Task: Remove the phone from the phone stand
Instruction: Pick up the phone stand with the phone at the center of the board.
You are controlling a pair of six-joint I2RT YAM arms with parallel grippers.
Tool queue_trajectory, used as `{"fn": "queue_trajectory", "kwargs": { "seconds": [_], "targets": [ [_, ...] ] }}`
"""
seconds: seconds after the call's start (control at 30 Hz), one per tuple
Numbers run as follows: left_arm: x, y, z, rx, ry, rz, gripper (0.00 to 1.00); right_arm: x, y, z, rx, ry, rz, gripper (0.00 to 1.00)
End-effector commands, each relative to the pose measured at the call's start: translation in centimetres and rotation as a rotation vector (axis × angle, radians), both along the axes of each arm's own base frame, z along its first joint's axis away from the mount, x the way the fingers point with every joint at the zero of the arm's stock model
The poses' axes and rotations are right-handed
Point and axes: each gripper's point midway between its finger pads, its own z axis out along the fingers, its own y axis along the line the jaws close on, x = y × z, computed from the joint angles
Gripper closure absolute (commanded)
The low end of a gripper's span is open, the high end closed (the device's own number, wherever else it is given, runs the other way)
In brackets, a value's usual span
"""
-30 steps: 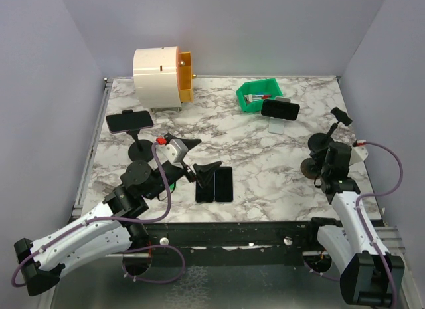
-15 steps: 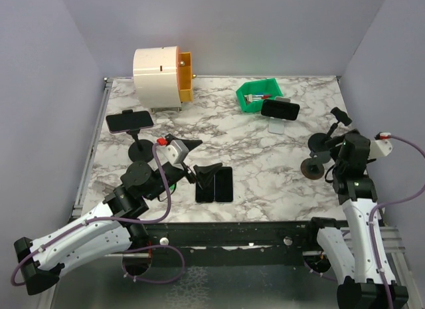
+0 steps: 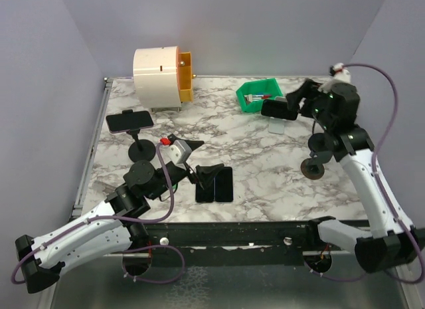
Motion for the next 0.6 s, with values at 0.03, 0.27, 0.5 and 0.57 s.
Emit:
{"fn": "queue_trajectory", "kwargs": {
  "seconds": [0.03, 0.27, 0.5, 0.57],
  "targets": [
    [0.3, -0.2, -1.1, 0.04, 0.002, 0.01, 0.01, 4.5, 8.0, -0.1, -0.145, -0.011, 0.26, 0.3],
    [0.4, -0.2, -1.3, 0.054, -0.001, 0.014, 0.01, 12.1, 9.5, -4.0, -0.248, -0.006, 0.278, 0.27],
    [0.0, 0.2, -0.4, 0.027, -0.015, 0.006, 0.01, 16.5, 5.6, -6.9, -0.22, 0.087, 0.281, 0.26],
    [-0.1, 0.3, -0.1, 0.017, -0.019, 0.006, 0.01, 16.8, 4.0, -7.7, -0.242, 0.092, 0.265, 0.26]
  ]
}}
